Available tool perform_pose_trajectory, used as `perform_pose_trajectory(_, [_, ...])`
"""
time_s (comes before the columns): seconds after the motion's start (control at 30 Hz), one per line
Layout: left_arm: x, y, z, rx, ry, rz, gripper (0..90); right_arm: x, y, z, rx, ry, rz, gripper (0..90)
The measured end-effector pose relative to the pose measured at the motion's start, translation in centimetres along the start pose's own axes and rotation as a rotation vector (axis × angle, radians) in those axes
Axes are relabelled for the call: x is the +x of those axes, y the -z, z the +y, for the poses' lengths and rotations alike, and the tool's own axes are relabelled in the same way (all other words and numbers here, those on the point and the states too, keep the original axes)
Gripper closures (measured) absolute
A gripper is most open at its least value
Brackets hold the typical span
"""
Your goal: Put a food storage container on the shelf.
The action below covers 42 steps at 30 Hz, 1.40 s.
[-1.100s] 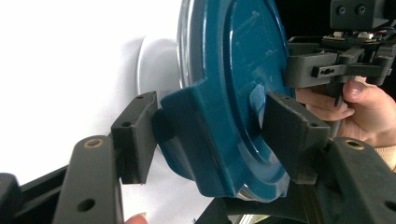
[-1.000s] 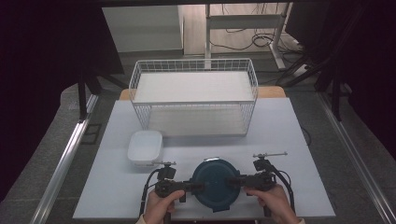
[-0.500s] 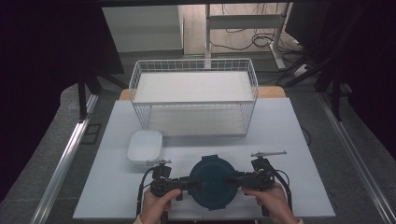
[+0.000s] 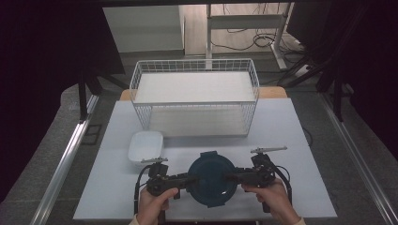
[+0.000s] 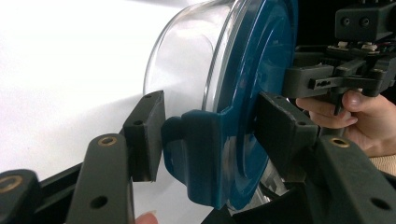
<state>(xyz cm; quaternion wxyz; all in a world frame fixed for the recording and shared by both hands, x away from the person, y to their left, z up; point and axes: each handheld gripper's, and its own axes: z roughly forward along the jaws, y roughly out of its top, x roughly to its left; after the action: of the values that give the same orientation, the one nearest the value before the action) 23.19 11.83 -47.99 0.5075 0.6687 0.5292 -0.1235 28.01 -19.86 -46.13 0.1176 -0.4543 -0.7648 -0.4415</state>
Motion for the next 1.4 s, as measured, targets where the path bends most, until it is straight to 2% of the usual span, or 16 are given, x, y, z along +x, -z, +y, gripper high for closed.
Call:
perform_pose_trajectory(0.4, [-0.1, 0.7, 2.1, -0.013, -0.011, -0.005, 44.3, 0.6, 0.1, 2.3, -0.01, 0.036, -0.007, 34.9])
perform_pose_trajectory(1.03, [-1.6, 2.9, 7.0, -0.047, -0.075, 0.012, 44.3, 2.4, 1.1, 7.3, -0.059, 0.092, -0.001, 34.9])
perform_pose_trajectory(1.4, [-1.7, 3.5, 8.9, -0.053, -0.081, -0.001, 44.3, 3.1, 1.5, 9.3, -0.063, 0.111, -0.014, 34.9])
